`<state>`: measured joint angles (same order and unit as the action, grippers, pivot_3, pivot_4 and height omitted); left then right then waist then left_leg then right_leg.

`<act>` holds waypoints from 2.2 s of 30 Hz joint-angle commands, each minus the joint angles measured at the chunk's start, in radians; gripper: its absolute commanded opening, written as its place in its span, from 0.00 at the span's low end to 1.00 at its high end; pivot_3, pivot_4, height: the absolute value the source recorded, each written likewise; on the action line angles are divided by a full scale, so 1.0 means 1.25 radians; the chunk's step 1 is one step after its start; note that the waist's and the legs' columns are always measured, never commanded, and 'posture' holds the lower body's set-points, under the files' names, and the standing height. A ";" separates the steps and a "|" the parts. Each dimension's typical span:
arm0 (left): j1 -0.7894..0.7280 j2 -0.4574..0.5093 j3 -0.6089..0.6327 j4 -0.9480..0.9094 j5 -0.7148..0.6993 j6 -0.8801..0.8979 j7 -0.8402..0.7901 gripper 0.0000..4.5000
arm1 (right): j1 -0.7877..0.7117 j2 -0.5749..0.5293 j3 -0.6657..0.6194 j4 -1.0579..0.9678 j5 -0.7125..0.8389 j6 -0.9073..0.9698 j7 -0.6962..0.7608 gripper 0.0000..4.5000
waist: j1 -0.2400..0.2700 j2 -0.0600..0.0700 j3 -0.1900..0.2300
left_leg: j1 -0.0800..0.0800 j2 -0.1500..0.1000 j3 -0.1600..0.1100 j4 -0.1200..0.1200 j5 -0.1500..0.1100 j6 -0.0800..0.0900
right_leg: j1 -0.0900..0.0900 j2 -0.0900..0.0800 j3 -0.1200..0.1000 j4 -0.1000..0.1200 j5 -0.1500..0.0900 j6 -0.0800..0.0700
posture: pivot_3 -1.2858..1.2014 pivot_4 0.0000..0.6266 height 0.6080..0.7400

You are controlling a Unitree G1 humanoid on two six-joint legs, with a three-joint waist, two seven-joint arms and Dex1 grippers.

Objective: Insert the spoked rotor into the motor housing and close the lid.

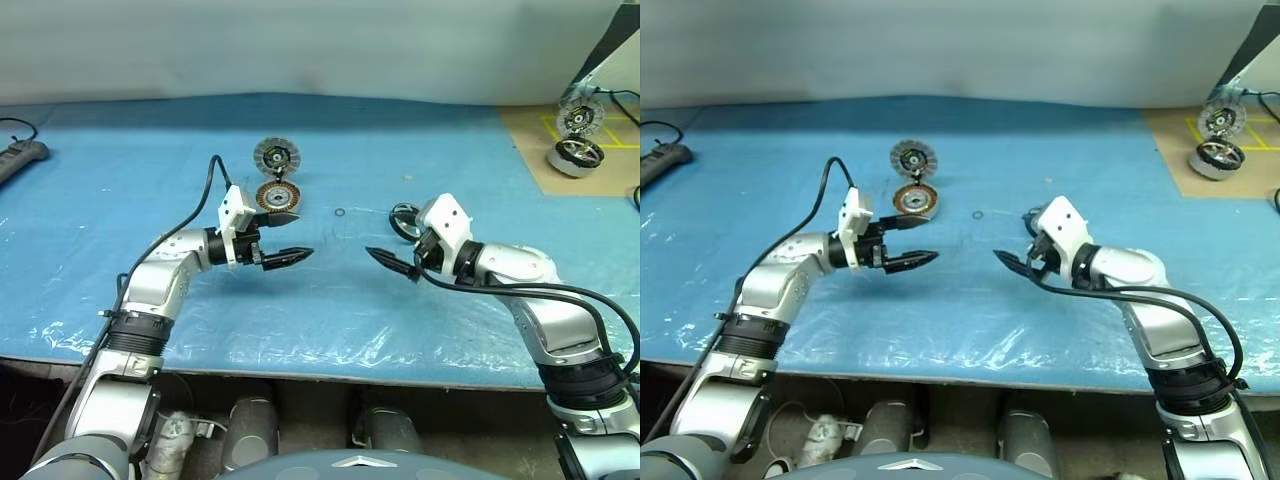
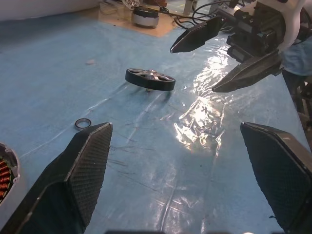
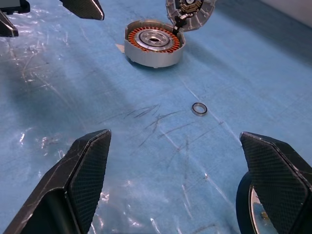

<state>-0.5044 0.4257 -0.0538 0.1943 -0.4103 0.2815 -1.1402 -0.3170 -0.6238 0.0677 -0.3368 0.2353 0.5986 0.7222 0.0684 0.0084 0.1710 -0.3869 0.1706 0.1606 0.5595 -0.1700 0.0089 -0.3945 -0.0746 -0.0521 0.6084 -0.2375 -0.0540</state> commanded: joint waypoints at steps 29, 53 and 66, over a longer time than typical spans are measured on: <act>-0.385 0.024 -0.107 0.544 0.351 -0.421 0.110 1.00 | -0.129 0.072 0.044 0.090 -0.079 -0.061 0.072 1.00 | 0.013 -0.005 0.003 | -0.011 0.001 -0.003 0.013 0.000 0.003 | -0.010 0.000 0.000 0.011 0.001 0.001 | 0.52 0.24 1.00; -0.640 -0.071 -0.312 0.926 0.725 -0.525 0.254 1.00 | 0.094 0.114 -0.033 -0.172 -0.038 0.112 -0.187 1.00 | 0.024 -0.008 0.004 | -0.012 0.000 -0.004 0.010 0.002 -0.003 | -0.009 -0.001 -0.001 0.009 0.001 0.001 | 0.52 0.24 1.00; -0.592 -0.107 -0.348 0.936 0.794 -0.480 0.337 1.00 | 0.112 0.099 -0.026 -0.163 -0.055 0.099 -0.205 1.00 | 0.025 -0.008 0.004 | -0.006 0.000 -0.005 0.010 0.001 -0.002 | -0.002 -0.001 -0.002 0.008 0.001 0.001 | 0.52 0.24 1.00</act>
<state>-1.2672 0.2910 -0.4681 1.3604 0.5530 -0.3241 -0.7252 -0.1777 -0.4901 0.0423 -0.5054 0.1715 0.7413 0.4727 0.0997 -0.0014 0.1766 -0.3930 0.1701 0.1541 0.5716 -0.1692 0.0059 -0.3964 -0.0756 -0.0545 0.6181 -0.2363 -0.0528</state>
